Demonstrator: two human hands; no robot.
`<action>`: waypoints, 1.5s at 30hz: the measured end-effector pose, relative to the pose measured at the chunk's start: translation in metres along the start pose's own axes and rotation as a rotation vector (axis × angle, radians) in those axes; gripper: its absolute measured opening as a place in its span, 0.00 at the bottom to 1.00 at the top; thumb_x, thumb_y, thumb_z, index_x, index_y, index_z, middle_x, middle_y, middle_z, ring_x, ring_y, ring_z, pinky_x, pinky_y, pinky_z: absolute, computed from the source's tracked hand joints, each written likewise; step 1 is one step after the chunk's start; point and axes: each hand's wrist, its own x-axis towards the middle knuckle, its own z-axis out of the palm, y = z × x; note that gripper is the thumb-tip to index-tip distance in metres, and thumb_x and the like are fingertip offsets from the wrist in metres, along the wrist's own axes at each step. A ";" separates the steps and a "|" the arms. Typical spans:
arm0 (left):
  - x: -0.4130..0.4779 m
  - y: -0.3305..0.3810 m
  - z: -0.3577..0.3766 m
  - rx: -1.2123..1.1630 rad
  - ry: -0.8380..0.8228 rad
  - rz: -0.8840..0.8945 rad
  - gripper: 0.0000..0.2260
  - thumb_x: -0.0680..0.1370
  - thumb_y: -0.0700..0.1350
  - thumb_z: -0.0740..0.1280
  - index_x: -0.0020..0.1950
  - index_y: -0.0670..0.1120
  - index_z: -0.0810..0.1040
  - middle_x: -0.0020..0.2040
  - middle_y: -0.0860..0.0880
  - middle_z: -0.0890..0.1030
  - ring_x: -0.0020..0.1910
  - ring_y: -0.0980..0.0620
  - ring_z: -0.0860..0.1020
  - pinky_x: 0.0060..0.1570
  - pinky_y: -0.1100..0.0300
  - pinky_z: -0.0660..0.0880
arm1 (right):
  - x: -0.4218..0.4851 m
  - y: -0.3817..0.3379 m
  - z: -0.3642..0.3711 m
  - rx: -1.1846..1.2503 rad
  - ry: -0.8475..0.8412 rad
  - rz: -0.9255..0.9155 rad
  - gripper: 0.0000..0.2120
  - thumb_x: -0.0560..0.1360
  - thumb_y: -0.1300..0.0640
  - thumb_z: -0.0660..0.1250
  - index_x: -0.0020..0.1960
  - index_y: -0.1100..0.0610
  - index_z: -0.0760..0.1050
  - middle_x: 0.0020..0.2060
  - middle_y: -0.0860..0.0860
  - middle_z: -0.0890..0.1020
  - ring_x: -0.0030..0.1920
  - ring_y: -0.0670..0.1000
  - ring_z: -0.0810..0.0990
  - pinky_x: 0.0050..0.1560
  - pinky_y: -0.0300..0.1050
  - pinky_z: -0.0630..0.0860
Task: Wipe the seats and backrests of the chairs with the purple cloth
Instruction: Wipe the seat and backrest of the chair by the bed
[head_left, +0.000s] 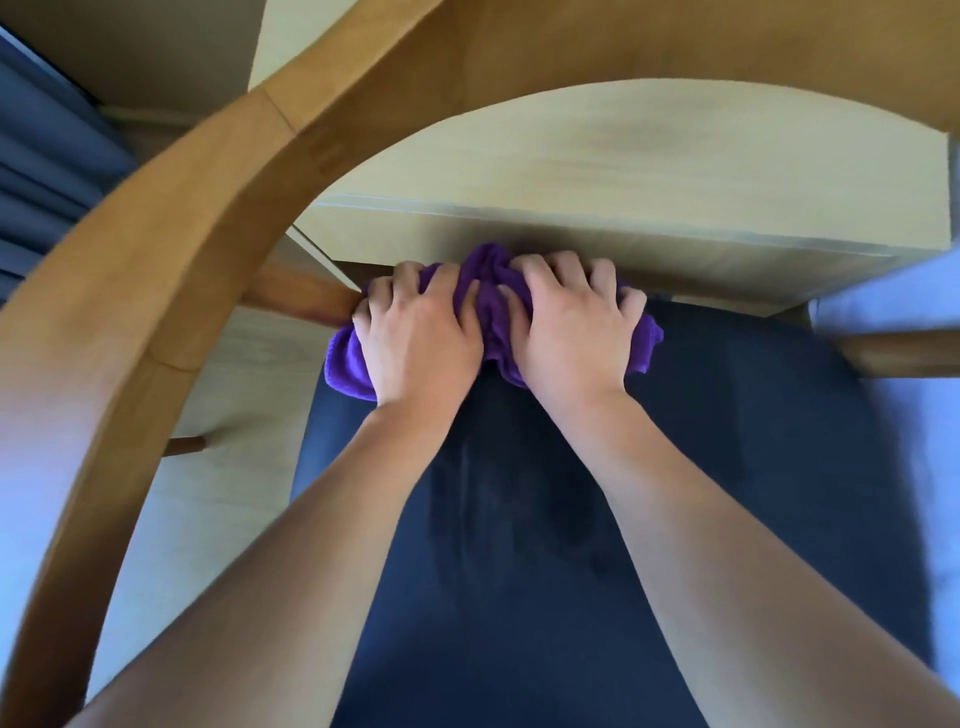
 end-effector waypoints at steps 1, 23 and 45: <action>0.001 0.003 0.000 0.005 -0.004 -0.015 0.15 0.82 0.54 0.57 0.64 0.52 0.76 0.61 0.46 0.76 0.61 0.40 0.71 0.61 0.45 0.66 | 0.000 0.004 0.000 0.003 0.001 -0.002 0.15 0.82 0.43 0.55 0.62 0.46 0.75 0.56 0.47 0.78 0.58 0.58 0.71 0.54 0.54 0.61; -0.047 0.167 0.046 0.080 -0.108 0.298 0.16 0.83 0.56 0.53 0.69 0.57 0.71 0.68 0.49 0.72 0.65 0.39 0.68 0.67 0.39 0.58 | -0.031 0.167 -0.050 0.044 0.012 0.368 0.16 0.83 0.44 0.53 0.68 0.44 0.71 0.65 0.46 0.75 0.66 0.57 0.68 0.60 0.55 0.64; -0.258 0.119 0.052 0.030 -0.119 0.541 0.17 0.79 0.48 0.66 0.68 0.55 0.75 0.68 0.47 0.75 0.67 0.37 0.71 0.69 0.33 0.61 | -0.272 0.146 -0.051 0.069 0.184 0.696 0.14 0.78 0.58 0.66 0.63 0.52 0.78 0.63 0.52 0.78 0.62 0.61 0.72 0.57 0.60 0.70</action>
